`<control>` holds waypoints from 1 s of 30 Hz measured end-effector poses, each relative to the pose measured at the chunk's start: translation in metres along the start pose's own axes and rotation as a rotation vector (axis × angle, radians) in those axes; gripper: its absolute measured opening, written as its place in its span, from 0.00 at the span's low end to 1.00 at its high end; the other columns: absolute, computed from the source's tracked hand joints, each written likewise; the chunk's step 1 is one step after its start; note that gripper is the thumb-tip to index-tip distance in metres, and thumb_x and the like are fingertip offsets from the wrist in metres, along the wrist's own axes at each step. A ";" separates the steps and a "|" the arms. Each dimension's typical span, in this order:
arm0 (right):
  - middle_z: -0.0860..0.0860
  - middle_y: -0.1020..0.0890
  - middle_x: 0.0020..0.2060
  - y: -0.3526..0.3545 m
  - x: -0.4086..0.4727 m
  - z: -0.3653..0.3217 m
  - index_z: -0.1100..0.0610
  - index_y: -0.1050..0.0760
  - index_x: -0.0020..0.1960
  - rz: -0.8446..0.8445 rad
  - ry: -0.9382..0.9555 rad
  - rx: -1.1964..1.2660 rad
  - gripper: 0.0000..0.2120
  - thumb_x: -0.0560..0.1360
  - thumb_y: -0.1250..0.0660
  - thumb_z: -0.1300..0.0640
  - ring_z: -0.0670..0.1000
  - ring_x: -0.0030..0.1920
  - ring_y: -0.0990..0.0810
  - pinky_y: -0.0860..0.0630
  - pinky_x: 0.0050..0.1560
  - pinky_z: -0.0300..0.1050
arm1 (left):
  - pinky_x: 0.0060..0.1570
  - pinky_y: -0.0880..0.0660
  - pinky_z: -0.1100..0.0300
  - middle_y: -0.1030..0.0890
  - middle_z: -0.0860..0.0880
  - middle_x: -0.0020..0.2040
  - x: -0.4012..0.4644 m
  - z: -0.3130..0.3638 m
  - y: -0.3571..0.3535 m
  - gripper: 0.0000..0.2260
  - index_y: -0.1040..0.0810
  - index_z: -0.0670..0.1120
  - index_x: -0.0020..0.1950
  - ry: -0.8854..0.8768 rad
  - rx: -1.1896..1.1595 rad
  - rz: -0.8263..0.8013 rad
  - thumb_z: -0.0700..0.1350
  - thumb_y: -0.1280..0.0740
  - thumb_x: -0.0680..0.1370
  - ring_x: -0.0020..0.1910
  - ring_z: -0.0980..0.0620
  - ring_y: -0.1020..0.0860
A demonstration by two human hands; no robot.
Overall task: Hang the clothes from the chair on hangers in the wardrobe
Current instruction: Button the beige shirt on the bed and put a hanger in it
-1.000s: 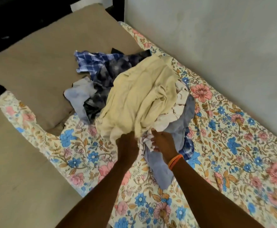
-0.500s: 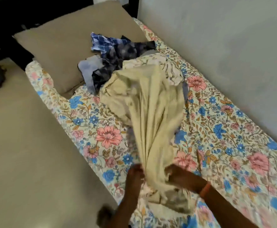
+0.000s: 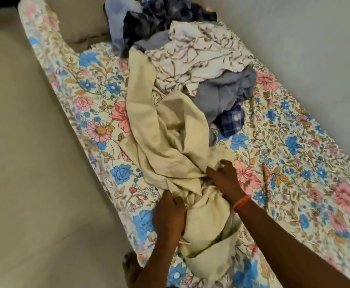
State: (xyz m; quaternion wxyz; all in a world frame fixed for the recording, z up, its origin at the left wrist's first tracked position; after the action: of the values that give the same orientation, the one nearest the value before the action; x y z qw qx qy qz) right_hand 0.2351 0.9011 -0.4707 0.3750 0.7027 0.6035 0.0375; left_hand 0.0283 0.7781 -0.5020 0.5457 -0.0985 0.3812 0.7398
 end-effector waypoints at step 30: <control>0.56 0.17 0.35 0.185 -0.039 -0.166 0.58 0.18 0.40 -0.140 1.425 -0.420 0.07 0.71 0.28 0.55 0.56 0.36 0.18 0.23 0.37 0.52 | 0.36 0.36 0.50 0.31 0.40 0.63 -0.159 0.224 0.059 0.19 0.30 0.42 0.65 -0.472 0.546 1.064 0.34 0.34 0.75 0.54 0.37 0.26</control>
State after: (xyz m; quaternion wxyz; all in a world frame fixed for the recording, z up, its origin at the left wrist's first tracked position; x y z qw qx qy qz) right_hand 0.2928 0.9491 -0.2302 0.0209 0.3815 0.7240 0.5742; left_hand 0.0980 0.8050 -0.2314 0.1785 0.4121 0.4220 0.7875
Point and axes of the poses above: each hand's wrist, its own x-axis towards the middle knuckle, its own y-axis out of the back of the hand, z = x × y, the point moved 10 cm from there along x, towards the middle knuckle
